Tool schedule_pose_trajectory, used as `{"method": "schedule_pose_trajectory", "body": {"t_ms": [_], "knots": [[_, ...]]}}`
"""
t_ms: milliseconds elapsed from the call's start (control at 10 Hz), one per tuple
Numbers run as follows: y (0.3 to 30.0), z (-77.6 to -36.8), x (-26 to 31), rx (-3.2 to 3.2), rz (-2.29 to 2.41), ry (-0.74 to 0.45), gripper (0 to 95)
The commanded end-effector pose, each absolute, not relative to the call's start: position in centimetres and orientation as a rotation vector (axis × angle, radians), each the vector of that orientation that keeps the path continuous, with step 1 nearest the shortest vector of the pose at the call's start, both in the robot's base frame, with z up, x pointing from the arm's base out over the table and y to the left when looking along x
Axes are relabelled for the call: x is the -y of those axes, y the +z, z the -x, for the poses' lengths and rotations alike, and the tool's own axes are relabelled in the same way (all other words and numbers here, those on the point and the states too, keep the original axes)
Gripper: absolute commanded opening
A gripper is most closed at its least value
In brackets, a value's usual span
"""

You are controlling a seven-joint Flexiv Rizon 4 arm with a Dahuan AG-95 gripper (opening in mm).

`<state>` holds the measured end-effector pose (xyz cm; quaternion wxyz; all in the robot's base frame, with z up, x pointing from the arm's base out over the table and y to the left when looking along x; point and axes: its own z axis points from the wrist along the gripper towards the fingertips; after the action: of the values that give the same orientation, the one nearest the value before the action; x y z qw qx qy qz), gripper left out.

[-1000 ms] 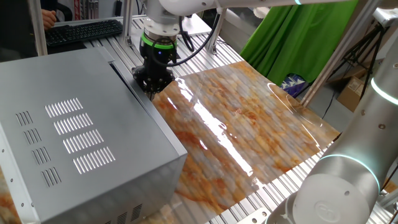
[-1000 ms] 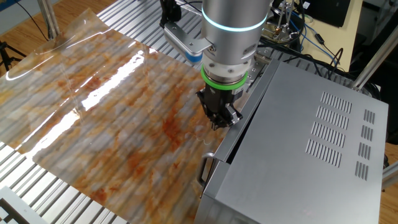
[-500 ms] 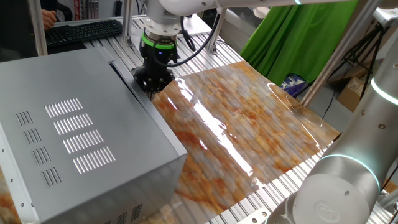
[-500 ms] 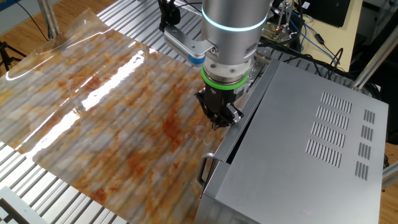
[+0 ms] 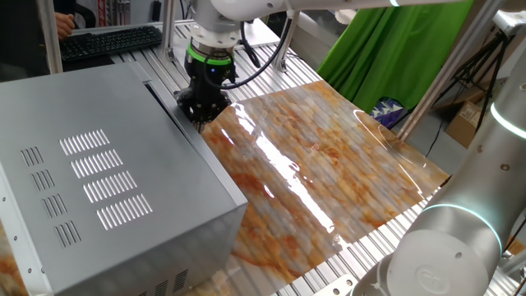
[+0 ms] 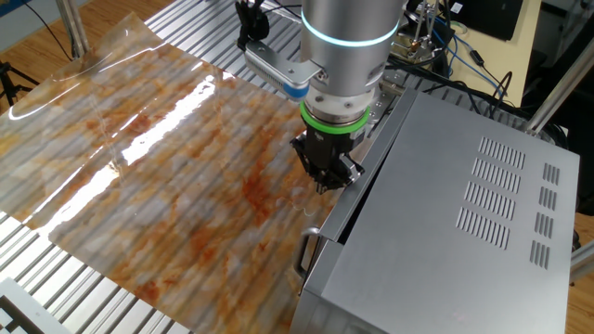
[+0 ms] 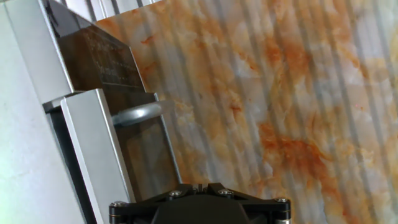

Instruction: Close the microwave door

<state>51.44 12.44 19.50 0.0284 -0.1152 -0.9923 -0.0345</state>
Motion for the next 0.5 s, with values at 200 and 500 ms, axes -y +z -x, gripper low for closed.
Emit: {"method": "schedule_pose_trajectory", "body": {"t_ms": [200, 500], "knots": [[19.5, -51.4, -12.4, 3.054, 0.401, -0.102, 0.0], [19.9, -51.6, -14.6, 3.041, 0.465, -0.086, 0.0]]}}
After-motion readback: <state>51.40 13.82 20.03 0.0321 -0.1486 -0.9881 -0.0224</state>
